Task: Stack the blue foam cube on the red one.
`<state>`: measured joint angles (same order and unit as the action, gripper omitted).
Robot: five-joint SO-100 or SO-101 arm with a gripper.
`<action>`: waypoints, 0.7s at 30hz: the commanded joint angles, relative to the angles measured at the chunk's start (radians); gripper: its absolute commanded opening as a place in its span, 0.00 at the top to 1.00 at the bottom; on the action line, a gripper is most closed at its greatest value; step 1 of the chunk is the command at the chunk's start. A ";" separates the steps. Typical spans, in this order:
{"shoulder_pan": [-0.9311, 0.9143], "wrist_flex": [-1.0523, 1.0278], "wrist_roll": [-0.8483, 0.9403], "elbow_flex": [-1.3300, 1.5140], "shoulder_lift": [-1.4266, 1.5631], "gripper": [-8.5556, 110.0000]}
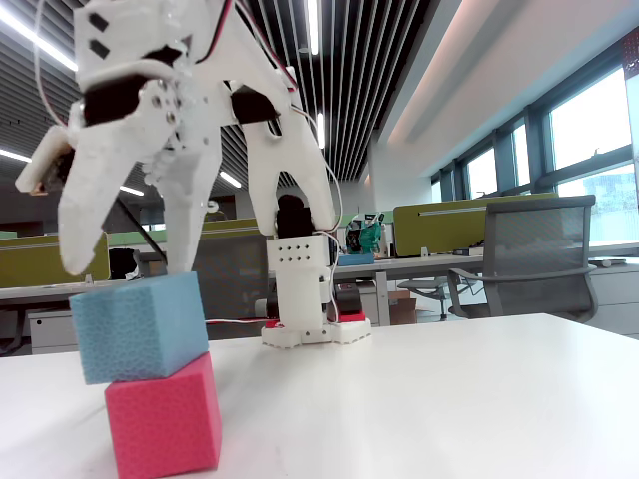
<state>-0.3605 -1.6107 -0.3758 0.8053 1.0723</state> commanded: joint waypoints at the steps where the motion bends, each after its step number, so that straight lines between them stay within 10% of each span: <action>1: 0.014 -0.014 -0.006 0.008 0.100 0.60; 21: -0.029 0.107 -0.006 0.388 0.713 0.70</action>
<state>-0.3666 -1.5478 -0.3758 1.1520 1.6874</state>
